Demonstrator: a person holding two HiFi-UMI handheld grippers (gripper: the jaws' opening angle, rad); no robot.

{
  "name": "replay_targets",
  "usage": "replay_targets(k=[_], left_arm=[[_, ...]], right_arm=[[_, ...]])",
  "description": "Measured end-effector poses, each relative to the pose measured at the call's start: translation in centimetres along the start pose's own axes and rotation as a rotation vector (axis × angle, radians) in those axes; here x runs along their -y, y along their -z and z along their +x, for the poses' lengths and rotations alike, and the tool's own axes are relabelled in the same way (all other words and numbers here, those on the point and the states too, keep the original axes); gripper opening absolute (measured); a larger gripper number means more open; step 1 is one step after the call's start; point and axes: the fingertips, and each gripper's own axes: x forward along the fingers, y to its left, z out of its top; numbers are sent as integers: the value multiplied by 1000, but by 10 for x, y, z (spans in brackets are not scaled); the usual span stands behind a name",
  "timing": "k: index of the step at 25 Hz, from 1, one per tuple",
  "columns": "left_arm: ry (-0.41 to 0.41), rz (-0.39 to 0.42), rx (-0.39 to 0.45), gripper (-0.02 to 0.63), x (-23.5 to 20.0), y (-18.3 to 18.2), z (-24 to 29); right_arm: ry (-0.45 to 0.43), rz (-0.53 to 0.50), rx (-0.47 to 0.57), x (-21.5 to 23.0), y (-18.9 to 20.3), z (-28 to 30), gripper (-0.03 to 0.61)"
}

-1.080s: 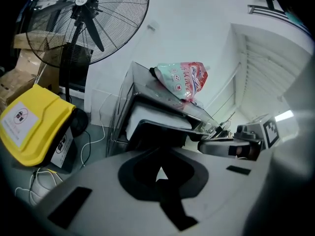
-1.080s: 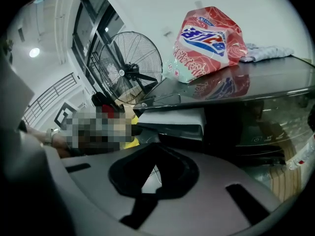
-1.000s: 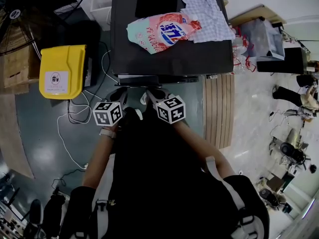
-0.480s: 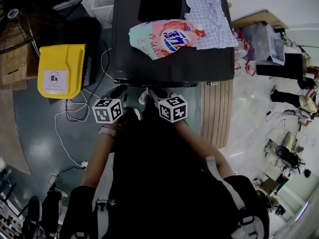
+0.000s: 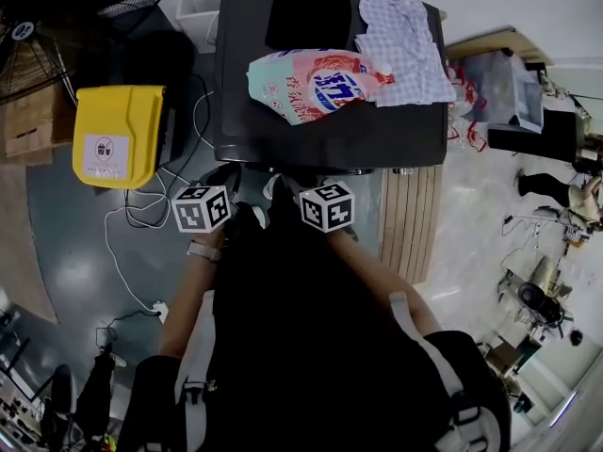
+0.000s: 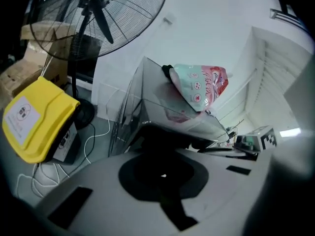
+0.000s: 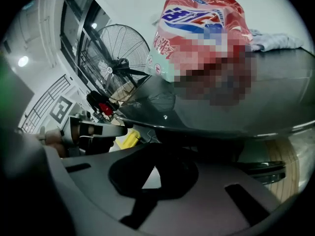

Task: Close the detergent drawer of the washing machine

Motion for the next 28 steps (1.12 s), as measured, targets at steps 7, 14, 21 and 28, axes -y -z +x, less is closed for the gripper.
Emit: replay_targets(k=[7, 14, 21, 28], left_arm=[[-14, 0, 4, 9, -1, 0, 1], [-16, 59, 2, 9, 0, 0, 2], [32, 85, 87, 9, 18, -7, -9], [93, 181, 135, 11, 53, -17, -36]], right_arm=[[-27, -2, -6, 0, 0, 2, 14], [-37, 3, 9, -1, 1, 1, 14], [15, -103, 69, -10, -10, -17, 14], [24, -113, 147, -28, -13, -57, 14]])
